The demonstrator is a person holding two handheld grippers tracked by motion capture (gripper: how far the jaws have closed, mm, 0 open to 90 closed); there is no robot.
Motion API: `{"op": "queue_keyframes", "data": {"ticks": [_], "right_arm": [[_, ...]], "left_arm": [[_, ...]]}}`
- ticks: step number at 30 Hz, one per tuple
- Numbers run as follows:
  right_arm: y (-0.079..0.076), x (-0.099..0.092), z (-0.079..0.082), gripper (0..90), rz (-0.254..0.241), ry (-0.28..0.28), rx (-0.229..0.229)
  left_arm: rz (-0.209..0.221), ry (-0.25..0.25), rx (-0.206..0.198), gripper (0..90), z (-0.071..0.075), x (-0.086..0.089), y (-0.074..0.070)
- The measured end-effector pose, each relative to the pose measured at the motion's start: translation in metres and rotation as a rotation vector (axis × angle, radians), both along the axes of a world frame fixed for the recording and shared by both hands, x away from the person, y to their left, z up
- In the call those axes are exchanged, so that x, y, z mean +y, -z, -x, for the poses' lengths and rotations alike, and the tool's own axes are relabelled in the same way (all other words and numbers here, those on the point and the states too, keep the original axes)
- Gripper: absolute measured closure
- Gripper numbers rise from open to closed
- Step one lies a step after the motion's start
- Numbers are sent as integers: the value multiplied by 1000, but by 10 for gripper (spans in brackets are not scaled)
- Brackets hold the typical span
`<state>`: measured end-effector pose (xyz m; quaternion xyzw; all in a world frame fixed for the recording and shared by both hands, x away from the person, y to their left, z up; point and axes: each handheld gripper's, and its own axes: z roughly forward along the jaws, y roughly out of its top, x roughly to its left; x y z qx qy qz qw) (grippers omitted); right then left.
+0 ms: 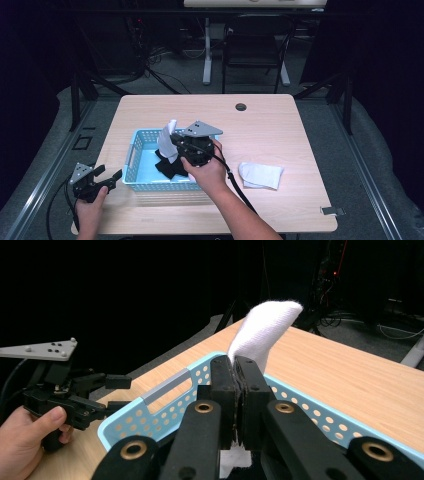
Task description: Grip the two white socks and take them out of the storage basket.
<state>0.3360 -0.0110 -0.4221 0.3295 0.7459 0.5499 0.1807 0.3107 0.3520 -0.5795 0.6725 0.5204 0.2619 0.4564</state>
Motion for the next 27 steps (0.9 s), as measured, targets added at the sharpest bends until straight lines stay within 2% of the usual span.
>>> {"op": "queue_keyframes", "data": {"ticks": [10, 22, 27], "right_arm": [[-14, -23, 13, 879, -49, 35, -54], [-20, -52, 24, 879, -49, 80, -73], [-21, -72, 32, 879, -45, 110, -76]], "left_arm": [[0, -1, 0, 231, 0, 0, 0], [-2, -1, 1, 231, 0, 0, 0], [0, -1, -2, 231, 0, -1, 0]]}}
